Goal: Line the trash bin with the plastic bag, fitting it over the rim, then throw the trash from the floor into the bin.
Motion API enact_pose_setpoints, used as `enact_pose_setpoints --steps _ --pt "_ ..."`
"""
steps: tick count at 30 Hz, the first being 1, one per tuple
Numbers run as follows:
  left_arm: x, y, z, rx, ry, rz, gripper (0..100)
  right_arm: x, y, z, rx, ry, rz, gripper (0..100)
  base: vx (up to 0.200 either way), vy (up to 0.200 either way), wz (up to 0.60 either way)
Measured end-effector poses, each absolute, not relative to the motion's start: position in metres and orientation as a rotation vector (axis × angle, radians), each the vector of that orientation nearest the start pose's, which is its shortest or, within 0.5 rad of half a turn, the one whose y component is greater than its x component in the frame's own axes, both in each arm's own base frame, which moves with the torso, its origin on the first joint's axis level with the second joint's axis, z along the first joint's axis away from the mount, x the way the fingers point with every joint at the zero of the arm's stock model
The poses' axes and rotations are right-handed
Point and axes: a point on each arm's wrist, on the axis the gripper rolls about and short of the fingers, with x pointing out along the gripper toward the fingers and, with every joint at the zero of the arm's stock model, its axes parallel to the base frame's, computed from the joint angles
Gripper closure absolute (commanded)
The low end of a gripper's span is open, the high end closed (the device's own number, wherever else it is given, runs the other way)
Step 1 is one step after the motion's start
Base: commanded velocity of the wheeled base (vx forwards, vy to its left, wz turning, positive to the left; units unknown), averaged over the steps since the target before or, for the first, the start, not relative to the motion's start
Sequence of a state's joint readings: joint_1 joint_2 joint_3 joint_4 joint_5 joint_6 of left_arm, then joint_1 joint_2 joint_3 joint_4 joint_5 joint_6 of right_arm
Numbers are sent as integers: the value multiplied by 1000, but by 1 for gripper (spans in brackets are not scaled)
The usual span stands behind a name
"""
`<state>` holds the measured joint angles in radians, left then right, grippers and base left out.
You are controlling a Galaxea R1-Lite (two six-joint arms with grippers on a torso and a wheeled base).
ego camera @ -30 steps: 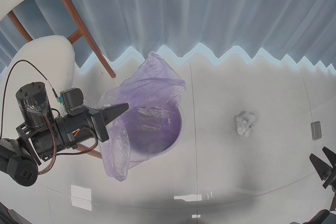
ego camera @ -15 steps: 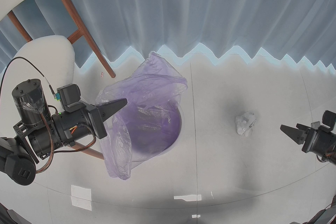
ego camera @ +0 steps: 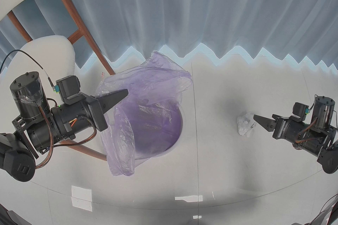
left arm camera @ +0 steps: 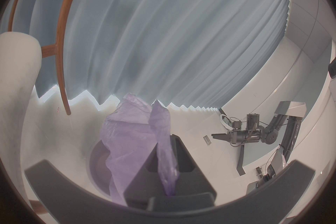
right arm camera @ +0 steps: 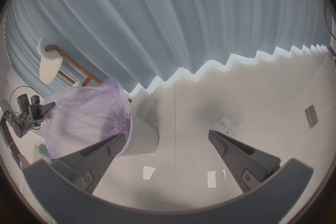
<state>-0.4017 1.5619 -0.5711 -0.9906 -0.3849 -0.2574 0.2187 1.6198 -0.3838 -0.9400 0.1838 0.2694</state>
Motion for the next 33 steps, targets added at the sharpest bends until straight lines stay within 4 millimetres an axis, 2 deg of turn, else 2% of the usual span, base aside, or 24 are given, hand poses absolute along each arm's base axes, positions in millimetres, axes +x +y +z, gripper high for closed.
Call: enact_pose_setpoints --steps 18,23,33 --pt "233 -108 198 -228 84 -782 100 340 87 113 256 250 365 0 0 0 0" --pt "233 -108 198 -227 82 -784 100 361 102 108 256 231 380 0 0 0 0" --pt "234 -108 200 -227 75 -784 100 397 142 106 255 153 413 0 0 0 0"
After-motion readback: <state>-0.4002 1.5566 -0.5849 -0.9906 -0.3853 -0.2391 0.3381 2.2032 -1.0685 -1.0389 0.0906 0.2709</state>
